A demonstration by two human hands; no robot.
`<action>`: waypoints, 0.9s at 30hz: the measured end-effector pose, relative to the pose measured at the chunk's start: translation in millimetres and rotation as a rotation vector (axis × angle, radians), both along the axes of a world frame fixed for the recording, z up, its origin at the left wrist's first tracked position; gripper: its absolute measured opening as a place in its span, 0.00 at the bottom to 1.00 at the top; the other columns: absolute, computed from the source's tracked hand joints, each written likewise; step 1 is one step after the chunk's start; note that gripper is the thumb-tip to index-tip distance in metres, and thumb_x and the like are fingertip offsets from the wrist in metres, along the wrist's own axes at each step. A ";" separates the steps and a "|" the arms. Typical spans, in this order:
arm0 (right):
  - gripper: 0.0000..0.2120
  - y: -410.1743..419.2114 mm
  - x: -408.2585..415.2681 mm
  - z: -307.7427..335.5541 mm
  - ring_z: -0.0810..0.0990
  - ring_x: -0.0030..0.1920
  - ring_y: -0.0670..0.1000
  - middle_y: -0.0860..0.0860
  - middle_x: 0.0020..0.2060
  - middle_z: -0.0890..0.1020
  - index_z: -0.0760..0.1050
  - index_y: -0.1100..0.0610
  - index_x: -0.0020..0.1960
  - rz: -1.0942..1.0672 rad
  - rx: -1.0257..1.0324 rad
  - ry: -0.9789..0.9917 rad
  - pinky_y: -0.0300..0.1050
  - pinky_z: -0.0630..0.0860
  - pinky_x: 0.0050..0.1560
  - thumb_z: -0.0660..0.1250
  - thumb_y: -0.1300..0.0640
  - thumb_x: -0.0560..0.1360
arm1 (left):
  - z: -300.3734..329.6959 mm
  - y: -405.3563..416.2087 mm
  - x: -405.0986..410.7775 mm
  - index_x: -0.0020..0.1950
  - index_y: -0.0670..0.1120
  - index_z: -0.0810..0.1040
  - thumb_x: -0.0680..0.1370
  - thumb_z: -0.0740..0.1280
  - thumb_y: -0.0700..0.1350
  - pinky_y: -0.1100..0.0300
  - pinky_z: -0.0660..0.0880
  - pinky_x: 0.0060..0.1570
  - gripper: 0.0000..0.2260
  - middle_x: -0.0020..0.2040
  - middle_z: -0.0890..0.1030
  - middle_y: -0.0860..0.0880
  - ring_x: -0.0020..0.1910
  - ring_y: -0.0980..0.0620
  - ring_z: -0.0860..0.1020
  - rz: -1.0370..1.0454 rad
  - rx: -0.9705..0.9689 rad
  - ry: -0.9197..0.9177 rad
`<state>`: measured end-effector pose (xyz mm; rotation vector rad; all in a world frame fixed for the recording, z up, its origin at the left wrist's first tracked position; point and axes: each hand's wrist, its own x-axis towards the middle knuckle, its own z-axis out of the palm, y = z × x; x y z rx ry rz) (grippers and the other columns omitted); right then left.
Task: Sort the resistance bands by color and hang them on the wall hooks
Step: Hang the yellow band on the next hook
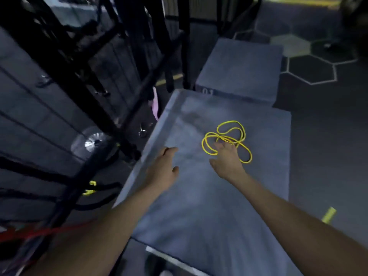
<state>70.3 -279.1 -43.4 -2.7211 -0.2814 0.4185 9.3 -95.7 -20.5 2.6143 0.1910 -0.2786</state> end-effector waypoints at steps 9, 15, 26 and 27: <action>0.27 -73.8 63.9 -170.4 0.63 0.69 0.59 0.56 0.68 0.66 0.61 0.57 0.70 -0.039 -0.093 0.134 0.50 0.63 0.66 0.62 0.59 0.73 | -168.9 -65.4 65.2 0.71 0.44 0.63 0.75 0.65 0.40 0.58 0.62 0.66 0.25 0.71 0.64 0.44 0.69 0.45 0.66 -0.025 -0.046 0.146; 0.26 -75.5 103.6 -263.2 0.60 0.71 0.60 0.57 0.69 0.64 0.61 0.57 0.71 -0.031 -0.071 0.104 0.51 0.62 0.69 0.62 0.60 0.73 | -263.5 -87.6 105.7 0.71 0.44 0.64 0.73 0.65 0.39 0.55 0.64 0.67 0.26 0.69 0.65 0.44 0.68 0.44 0.67 -0.040 -0.077 0.155; 0.28 -46.0 151.8 -315.4 0.60 0.69 0.64 0.61 0.68 0.60 0.57 0.50 0.73 -0.091 -0.157 0.020 0.58 0.60 0.68 0.60 0.63 0.76 | -317.6 -81.8 151.3 0.69 0.47 0.66 0.73 0.65 0.39 0.46 0.72 0.60 0.24 0.67 0.65 0.45 0.63 0.41 0.72 -0.042 -0.009 0.109; 0.26 -46.0 151.1 -316.1 0.62 0.69 0.64 0.61 0.67 0.63 0.59 0.51 0.71 -0.083 -0.165 0.009 0.58 0.60 0.68 0.61 0.63 0.76 | -318.5 -81.0 150.4 0.69 0.47 0.66 0.73 0.65 0.39 0.46 0.72 0.60 0.24 0.67 0.65 0.45 0.63 0.41 0.72 -0.039 -0.014 0.107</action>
